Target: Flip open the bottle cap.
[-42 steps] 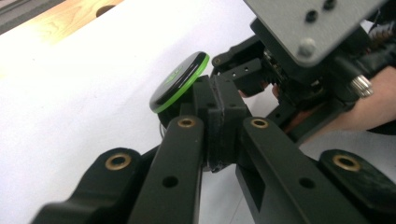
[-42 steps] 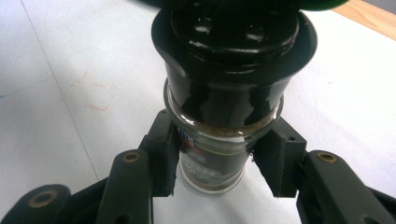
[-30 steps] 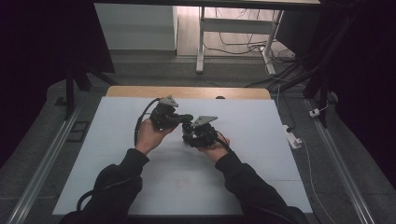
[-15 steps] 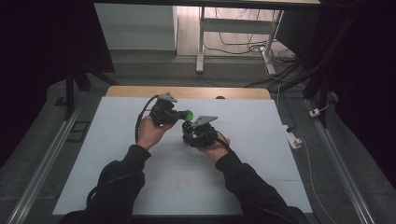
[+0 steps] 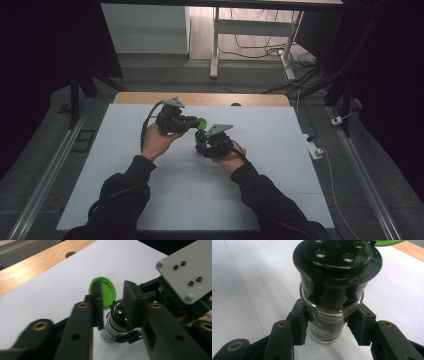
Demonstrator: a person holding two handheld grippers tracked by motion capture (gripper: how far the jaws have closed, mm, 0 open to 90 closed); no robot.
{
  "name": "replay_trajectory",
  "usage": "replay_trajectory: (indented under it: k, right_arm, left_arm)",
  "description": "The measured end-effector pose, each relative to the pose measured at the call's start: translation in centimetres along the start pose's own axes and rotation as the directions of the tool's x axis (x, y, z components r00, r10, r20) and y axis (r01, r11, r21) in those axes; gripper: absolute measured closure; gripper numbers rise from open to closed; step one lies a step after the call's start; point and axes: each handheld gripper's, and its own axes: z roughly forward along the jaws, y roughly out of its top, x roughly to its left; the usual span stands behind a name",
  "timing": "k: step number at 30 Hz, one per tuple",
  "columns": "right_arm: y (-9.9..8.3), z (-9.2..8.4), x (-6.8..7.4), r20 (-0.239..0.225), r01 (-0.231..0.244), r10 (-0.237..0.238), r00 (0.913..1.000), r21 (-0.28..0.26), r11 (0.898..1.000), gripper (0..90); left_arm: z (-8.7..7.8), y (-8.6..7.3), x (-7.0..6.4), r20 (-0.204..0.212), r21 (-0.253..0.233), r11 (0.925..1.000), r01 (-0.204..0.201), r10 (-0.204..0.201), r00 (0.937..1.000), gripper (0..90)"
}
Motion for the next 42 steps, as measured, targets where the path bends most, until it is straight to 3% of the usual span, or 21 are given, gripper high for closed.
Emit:
replay_trajectory:
  k: [13,22,34,42]
  right_arm:
    - [0.2,0.0,0.1,0.008,-0.012,0.012,0.9999,0.011,1.000,51.9]
    - [0.3,-0.5,0.0,-0.017,-0.037,0.037,0.9992,0.007,0.999,35.6]
    - [0.5,-1.5,0.0,-0.047,-0.092,0.092,0.9946,0.008,0.996,20.6]
    - [0.4,-2.7,0.4,-0.052,-0.093,0.095,0.9941,0.024,0.995,14.6]
  left_arm:
    - [-1.6,-0.8,-0.6,-0.022,0.020,0.9995,-0.024,0.024,0.9995,39.4]
    - [-2.6,-1.5,-1.2,-0.042,0.030,0.9989,-0.036,0.037,0.9984,19.9]
    - [-4.9,-3.5,-1.6,-0.042,0.041,0.9988,-0.028,0.030,0.9987,9.3]
    - [-6.3,-4.9,-2.3,-0.040,0.042,0.9987,-0.028,0.030,0.9988,4.5]
